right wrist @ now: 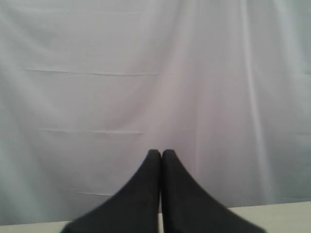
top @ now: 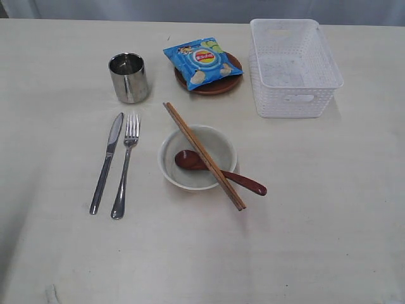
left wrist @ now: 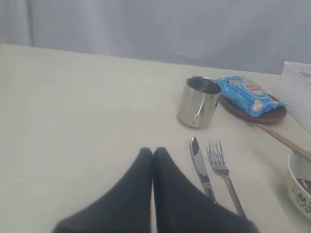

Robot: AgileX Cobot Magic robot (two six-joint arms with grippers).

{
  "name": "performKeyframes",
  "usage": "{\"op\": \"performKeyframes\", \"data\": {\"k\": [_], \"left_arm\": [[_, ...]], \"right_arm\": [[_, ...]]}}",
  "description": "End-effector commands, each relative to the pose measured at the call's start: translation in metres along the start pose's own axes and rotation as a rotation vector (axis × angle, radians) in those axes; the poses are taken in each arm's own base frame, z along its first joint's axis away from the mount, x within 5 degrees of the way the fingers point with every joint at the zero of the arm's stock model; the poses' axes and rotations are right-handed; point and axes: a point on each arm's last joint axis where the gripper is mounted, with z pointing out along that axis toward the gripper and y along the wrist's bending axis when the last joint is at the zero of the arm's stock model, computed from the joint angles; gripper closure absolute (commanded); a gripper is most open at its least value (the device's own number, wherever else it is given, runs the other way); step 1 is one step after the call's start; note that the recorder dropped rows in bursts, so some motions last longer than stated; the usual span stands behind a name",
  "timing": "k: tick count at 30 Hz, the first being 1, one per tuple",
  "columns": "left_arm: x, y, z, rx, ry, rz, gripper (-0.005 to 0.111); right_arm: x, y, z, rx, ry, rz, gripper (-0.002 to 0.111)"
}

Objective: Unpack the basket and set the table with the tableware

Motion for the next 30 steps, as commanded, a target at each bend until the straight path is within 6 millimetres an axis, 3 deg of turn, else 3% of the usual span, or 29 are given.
{"op": "performKeyframes", "data": {"k": [1, 17, 30], "left_arm": [[0.000, 0.000, 0.000, 0.004, -0.011, -0.008, 0.107], [0.000, 0.000, 0.000, 0.004, -0.011, -0.008, 0.107], [0.000, 0.000, 0.000, 0.004, -0.011, -0.008, 0.107]], "right_arm": [[0.009, 0.006, -0.019, -0.104, 0.019, -0.006, 0.108], [0.015, 0.008, -0.027, -0.148, 0.079, -0.054, 0.108], [0.066, 0.000, -0.032, -0.100, 0.208, -0.039, 0.108]]}}
